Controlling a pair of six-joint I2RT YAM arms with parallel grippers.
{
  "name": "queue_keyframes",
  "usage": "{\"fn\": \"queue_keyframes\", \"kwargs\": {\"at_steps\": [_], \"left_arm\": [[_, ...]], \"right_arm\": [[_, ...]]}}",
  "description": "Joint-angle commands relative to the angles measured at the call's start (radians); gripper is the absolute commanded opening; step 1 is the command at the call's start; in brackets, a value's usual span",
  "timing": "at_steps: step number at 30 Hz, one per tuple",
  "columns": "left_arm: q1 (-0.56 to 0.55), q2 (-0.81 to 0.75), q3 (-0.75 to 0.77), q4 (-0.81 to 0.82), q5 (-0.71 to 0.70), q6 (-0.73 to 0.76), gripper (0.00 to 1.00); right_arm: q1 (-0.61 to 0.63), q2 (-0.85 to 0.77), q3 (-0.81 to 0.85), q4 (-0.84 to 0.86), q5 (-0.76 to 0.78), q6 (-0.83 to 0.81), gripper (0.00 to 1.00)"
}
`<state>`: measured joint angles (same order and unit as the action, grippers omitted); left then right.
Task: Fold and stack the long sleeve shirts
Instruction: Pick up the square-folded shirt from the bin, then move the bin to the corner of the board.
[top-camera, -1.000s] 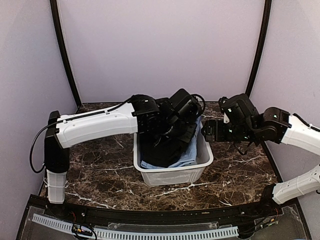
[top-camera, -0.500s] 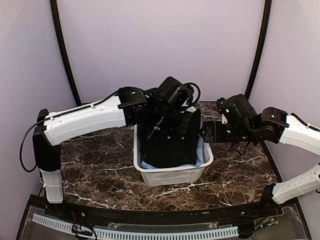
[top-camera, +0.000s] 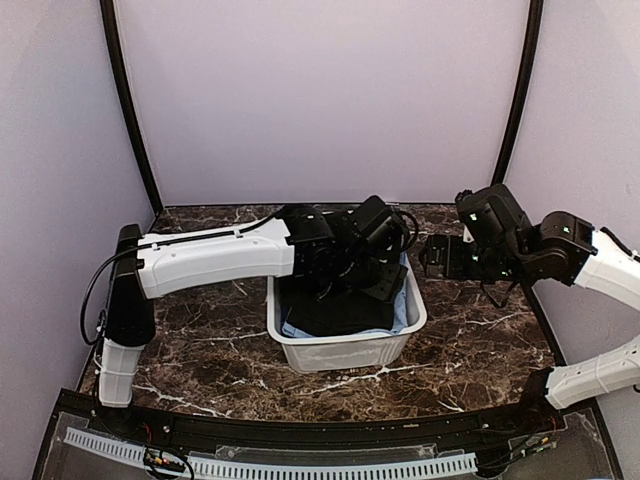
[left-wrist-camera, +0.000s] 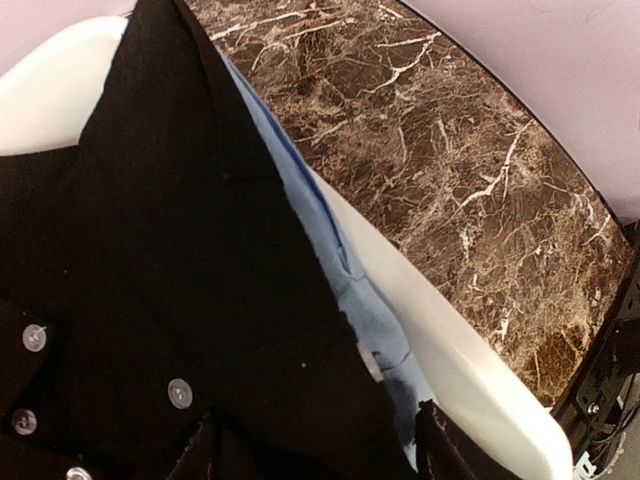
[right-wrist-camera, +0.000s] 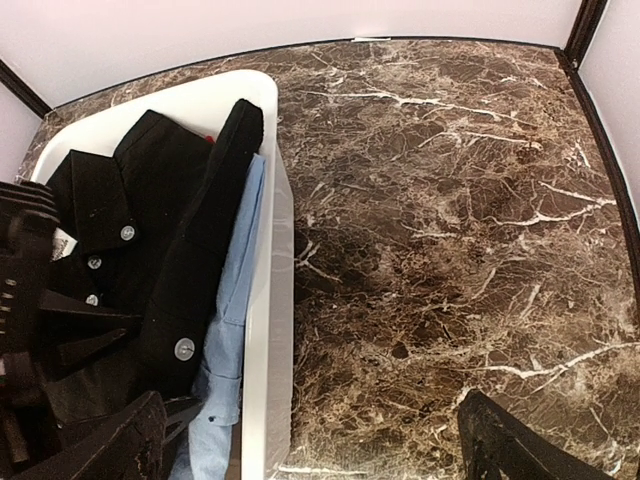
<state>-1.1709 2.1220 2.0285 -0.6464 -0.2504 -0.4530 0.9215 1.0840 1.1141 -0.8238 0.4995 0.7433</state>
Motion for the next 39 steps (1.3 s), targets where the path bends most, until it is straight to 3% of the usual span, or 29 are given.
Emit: {"fn": "queue_keyframes", "kwargs": {"at_steps": [1, 2, 7, 14, 20, 28, 35, 39], "left_arm": [[-0.004, -0.002, 0.050, -0.033, -0.033, -0.014, 0.58], [-0.004, -0.001, 0.053, -0.037, -0.059, -0.020, 0.55], [-0.004, -0.008, 0.099, -0.063, -0.136, -0.019, 0.20], [-0.004, -0.088, 0.107, -0.060, -0.212, 0.013, 0.00], [0.005, -0.229, 0.049, -0.028, -0.347, 0.026, 0.00], [0.055, -0.563, -0.063, 0.105, -0.569, 0.151, 0.00], [0.057, -0.783, -0.206, 0.237, -0.795, 0.291, 0.00], [0.060, -0.864, -0.287, 0.234, -0.881, 0.294, 0.00]], "right_arm": [[-0.007, -0.018, -0.006, 0.001, 0.014, 0.017, 0.99], [-0.007, -0.021, -0.008, 0.005, 0.010, 0.015, 0.99], [-0.007, -0.023, -0.019, 0.033, -0.021, -0.001, 0.99], [-0.007, -0.014, -0.018, 0.053, -0.042, -0.021, 0.99], [-0.006, -0.010, -0.017, 0.088, -0.075, -0.044, 0.99], [0.003, 0.035, 0.014, 0.152, -0.141, -0.089, 0.97], [0.041, 0.188, 0.127, 0.205, -0.192, -0.151, 0.93], [0.044, 0.303, 0.202, 0.234, -0.225, -0.174, 0.84]]}}
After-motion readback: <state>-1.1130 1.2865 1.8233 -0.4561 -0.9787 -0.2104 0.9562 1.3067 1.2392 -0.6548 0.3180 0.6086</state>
